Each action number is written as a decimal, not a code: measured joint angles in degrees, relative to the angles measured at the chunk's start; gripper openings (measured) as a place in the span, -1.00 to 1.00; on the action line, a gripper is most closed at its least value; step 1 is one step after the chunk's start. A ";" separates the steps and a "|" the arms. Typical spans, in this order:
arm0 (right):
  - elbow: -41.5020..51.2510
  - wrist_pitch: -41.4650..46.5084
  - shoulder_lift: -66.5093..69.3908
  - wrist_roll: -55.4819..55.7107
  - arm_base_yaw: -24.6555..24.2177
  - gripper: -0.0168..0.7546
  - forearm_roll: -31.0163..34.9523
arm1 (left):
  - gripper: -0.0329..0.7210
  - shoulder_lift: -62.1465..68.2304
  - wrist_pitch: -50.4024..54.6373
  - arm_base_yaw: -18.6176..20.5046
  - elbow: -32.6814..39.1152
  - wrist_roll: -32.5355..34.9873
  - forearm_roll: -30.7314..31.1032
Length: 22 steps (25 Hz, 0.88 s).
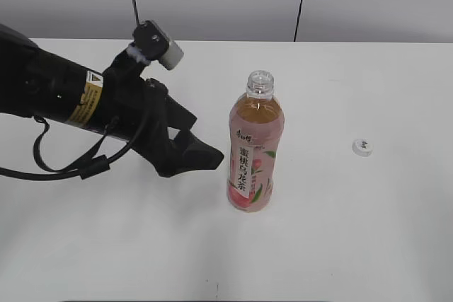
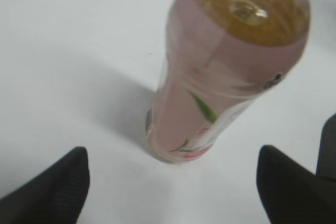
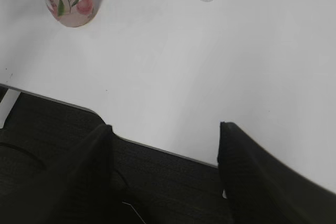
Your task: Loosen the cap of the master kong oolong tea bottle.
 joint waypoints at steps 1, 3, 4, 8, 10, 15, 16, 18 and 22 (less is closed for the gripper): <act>0.00 0.00 0.00 0.00 0.00 0.27 0.00 | 0.65 -0.19 0.00 0.52 0.00 -1.28 0.05; 0.00 0.00 0.00 0.00 0.00 0.27 0.00 | 0.65 -0.50 0.14 1.89 0.00 -3.42 0.04; 0.00 0.00 0.00 0.00 0.00 0.27 0.00 | 0.65 -0.63 0.21 2.50 0.00 -4.13 0.04; 0.00 0.00 0.00 0.00 0.00 0.27 0.00 | 0.64 -1.05 0.23 4.74 0.00 -6.00 0.11; 0.00 0.00 0.00 0.00 0.00 0.27 0.00 | 0.64 -1.05 0.23 5.45 0.02 -6.63 0.11; 0.00 0.00 0.00 0.00 0.00 0.27 0.00 | 0.64 -1.05 0.18 5.78 0.02 -7.01 0.17; 0.00 0.00 0.00 0.00 0.00 0.27 0.00 | 0.64 -1.05 0.18 5.78 0.02 -7.06 0.17; 0.00 0.00 0.00 0.00 0.00 0.27 0.00 | 0.64 -1.05 0.18 5.78 0.02 -7.06 0.17; 0.00 0.00 0.00 0.00 0.00 0.27 0.00 | 0.64 -1.05 0.18 5.78 0.02 -7.07 0.19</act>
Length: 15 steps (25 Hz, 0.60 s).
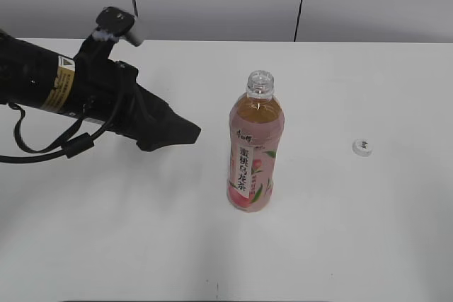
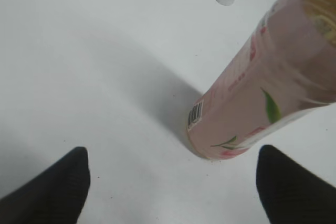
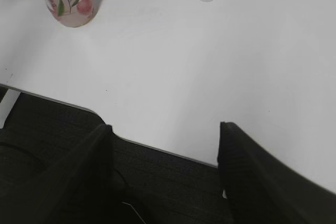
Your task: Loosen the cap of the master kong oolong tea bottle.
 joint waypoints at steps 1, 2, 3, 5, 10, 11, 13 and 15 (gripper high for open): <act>0.00 0.00 0.00 0.00 0.00 0.27 0.00 | 0.64 0.00 0.00 0.00 0.00 0.00 0.00; 0.00 0.00 0.00 0.00 0.00 0.27 0.00 | 0.64 0.00 0.00 0.00 0.00 0.00 0.00; 0.00 0.00 0.00 0.00 0.00 0.27 0.00 | 0.64 0.00 0.00 0.00 0.00 0.00 0.00; 0.00 0.00 0.00 0.00 0.00 0.27 0.00 | 0.64 0.00 0.00 0.00 0.00 0.00 0.00; 0.00 0.00 0.00 0.00 0.00 0.27 0.00 | 0.64 -0.04 0.00 0.00 0.00 0.00 0.05; 0.00 0.00 0.00 0.00 0.00 0.27 0.00 | 0.64 -0.25 0.07 0.00 0.00 0.00 0.05; 0.00 0.00 0.00 0.00 0.00 0.27 0.00 | 0.64 -1.21 1.07 0.00 0.00 0.00 0.11; 0.00 0.00 0.00 0.00 0.00 0.27 0.00 | 0.64 -2.94 3.39 0.05 0.00 0.00 0.11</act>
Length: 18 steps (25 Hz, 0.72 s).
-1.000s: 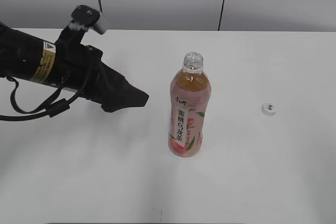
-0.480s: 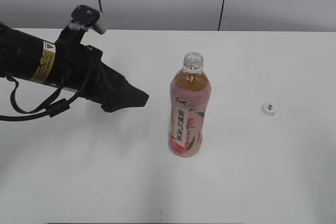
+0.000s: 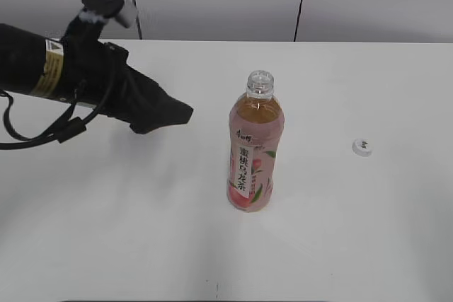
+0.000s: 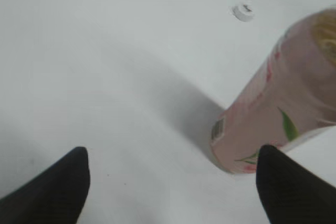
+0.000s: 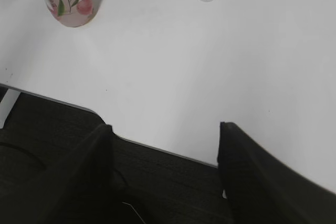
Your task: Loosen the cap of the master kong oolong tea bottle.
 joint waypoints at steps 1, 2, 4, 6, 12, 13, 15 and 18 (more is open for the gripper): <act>0.00 0.00 0.00 0.00 0.00 0.27 0.00 | 0.64 -0.99 1.34 -0.01 0.00 -0.06 0.00; 0.00 0.00 0.00 0.00 0.00 0.27 0.00 | 0.64 -1.79 2.79 -0.01 0.00 -0.31 0.00; 0.00 0.00 0.00 0.00 0.00 0.27 0.00 | 0.64 -3.46 5.19 0.10 0.00 -0.81 0.00; 0.00 0.00 0.00 0.00 0.00 0.27 0.00 | 0.64 -4.58 6.73 0.34 0.00 -1.07 0.00; 0.00 0.00 0.00 0.00 0.00 0.27 0.05 | 0.64 -5.58 7.33 0.52 0.05 -2.32 -0.05; 0.00 0.00 0.00 0.00 0.00 0.27 0.05 | 0.64 -5.58 7.38 0.52 0.05 -2.37 -0.05; 0.00 0.00 0.00 0.00 0.00 0.27 0.05 | 0.64 -5.58 7.38 0.52 0.05 -2.39 -0.05; 0.00 0.00 0.00 0.00 0.00 0.27 0.05 | 0.64 -5.58 7.57 0.52 0.05 -2.45 -0.25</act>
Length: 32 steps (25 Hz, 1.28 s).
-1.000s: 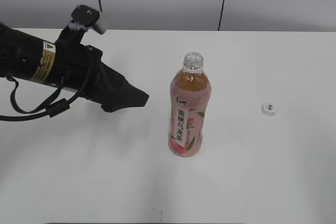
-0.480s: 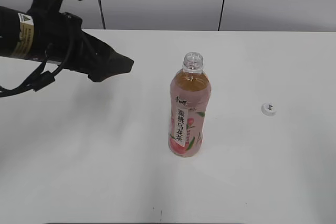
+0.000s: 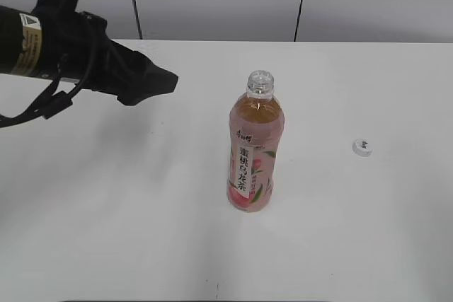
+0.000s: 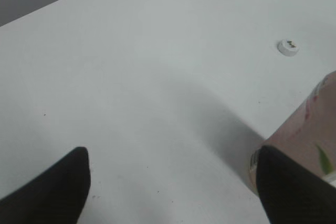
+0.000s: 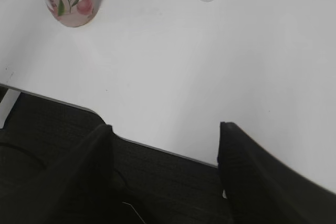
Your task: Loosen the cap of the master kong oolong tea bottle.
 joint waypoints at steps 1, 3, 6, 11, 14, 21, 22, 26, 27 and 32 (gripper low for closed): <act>0.00 0.00 0.00 0.00 0.00 0.27 0.00 | 0.64 0.00 0.21 0.00 0.00 0.00 -1.05; 0.00 0.00 0.00 0.00 0.00 0.27 0.00 | 0.64 0.00 0.69 0.00 0.00 0.16 -4.43; 0.00 0.00 0.00 0.00 0.00 0.27 0.00 | 0.65 0.00 1.02 0.00 0.00 3.98 -11.97; 0.00 0.00 0.00 0.00 0.00 0.27 0.00 | 0.64 0.00 2.07 0.00 0.06 15.98 -23.87; 0.00 0.00 0.00 0.00 0.00 0.27 0.00 | 0.64 0.00 5.21 0.00 0.06 24.85 -31.34; 0.00 0.00 0.00 0.00 0.00 0.27 0.00 | 0.64 -0.19 16.58 0.00 0.06 47.49 -53.49; 0.00 0.00 0.00 0.00 0.00 0.27 0.00 | 0.64 -0.42 18.25 0.00 0.06 49.63 -55.61; 0.00 0.00 0.00 0.00 0.00 0.27 0.00 | 0.64 -2.29 24.56 0.00 0.17 52.50 -59.54; 0.00 0.00 0.00 0.00 0.00 0.27 0.00 | 0.64 -2.83 26.40 0.00 0.17 52.66 -59.74; 0.00 0.00 0.00 0.00 0.00 0.27 0.00 | 0.64 -6.04 38.32 0.00 0.17 53.35 -60.29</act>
